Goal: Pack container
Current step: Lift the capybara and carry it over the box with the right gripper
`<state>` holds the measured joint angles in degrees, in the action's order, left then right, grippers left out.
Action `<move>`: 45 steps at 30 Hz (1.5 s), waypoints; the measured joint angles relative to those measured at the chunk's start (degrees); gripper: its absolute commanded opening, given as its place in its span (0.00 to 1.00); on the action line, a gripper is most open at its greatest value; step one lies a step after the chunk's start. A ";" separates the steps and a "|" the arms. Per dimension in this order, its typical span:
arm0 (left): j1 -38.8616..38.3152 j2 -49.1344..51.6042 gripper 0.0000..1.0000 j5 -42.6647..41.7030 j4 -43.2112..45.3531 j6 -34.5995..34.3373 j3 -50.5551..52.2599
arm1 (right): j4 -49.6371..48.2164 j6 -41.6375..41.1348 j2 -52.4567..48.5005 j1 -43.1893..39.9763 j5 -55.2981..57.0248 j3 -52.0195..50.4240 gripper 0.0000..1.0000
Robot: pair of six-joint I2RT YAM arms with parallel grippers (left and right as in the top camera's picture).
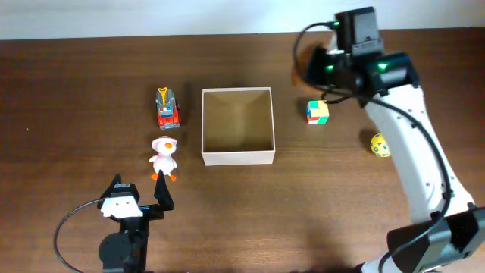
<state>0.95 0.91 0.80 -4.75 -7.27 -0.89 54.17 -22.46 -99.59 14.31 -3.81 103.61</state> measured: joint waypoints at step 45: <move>0.00 0.00 0.99 0.00 0.00 0.00 0.00 | 5.62 16.50 -13.25 13.77 -1.70 -0.42 0.24</move>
<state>0.95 0.91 0.80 -4.75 -7.27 -0.89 59.79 -5.96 -112.84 28.08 -5.52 103.20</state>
